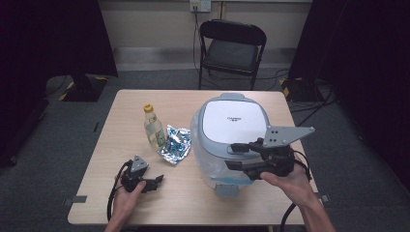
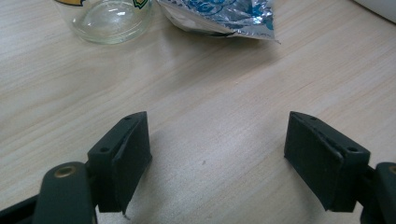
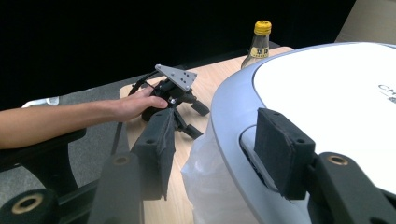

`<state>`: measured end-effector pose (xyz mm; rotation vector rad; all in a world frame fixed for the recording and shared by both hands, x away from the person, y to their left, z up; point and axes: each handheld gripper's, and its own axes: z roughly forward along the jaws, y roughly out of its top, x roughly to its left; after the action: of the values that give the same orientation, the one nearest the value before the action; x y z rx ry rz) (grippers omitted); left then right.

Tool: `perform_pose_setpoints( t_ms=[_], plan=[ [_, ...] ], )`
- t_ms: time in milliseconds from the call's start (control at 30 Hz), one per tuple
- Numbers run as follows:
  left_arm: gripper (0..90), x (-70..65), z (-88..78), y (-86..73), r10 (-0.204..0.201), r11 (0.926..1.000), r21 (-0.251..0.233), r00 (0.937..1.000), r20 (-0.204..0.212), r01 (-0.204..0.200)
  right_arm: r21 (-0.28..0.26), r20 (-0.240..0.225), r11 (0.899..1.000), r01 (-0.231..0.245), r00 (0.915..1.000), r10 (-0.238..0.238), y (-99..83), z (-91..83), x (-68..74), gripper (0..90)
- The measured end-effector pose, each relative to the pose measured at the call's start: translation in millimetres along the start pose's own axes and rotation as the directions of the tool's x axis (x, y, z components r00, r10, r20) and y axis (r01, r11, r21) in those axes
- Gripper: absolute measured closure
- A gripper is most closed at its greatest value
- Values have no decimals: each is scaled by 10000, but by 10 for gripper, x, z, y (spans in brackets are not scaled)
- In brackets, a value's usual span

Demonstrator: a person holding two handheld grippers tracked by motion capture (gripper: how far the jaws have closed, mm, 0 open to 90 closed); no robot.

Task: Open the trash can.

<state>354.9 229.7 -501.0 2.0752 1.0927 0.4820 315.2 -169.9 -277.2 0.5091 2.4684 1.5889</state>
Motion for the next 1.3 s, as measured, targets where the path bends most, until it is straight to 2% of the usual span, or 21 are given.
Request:
perform_pose_setpoints(
  t_ms=[133, 233, 400, 600, 667, 800, 867, 1100, 1300],
  plan=[
    [221, 0, 0, 0, 7, 10000, 3, 10000, 0, -7, -17, -94, 10000, -41, 9999, 41, -39, -8, 3, 528],
    [221, 0, -1, -1, 11, 10000, 6, 10000, -9, -11, 6, 13, 10000, 45, 10000, -45, -45, -8, 17, 524],
    [221, 4, -2, 2, 66, 10000, 13, 10000, -19, -66, -176, -362, 9998, -126, 9993, 119, -55, -15, -5, 517],
    [221, 4, -2, 1, 53, 10000, 13, 10000, -15, -53, -353, -324, 9994, -62, 9995, 51, -66, 29, 39, 492],
    [221, 4, -2, 2, 62, 10000, 14, 10000, -14, -62, -493, -248, 9987, -93, 9997, 81, -74, 29, 48, 572],
    [221, 4, -2, 2, 58, 10000, 13, 10000, -14, -58, -857, -237, 9962, -125, 9997, 105, -89, 20, 76, 643],
    [221, 5, -2, 2, 64, 10000, 14, 10000, -15, -64, -939, -422, 9955, -88, 9991, 48, -90, 27, 118, 665],
    [221, 4, -2, 1, 52, 10000, 14, 10000, -16, -52, -579, -875, 9983, -13, 9962, -37, -190, 124, 258, 705],
    [220, 1, 0, 1, 10, 10000, -18, 10000, -11, -10, -182, -919, 9994, -281, 9954, 263, -404, 178, 304, 714]
  ],
)
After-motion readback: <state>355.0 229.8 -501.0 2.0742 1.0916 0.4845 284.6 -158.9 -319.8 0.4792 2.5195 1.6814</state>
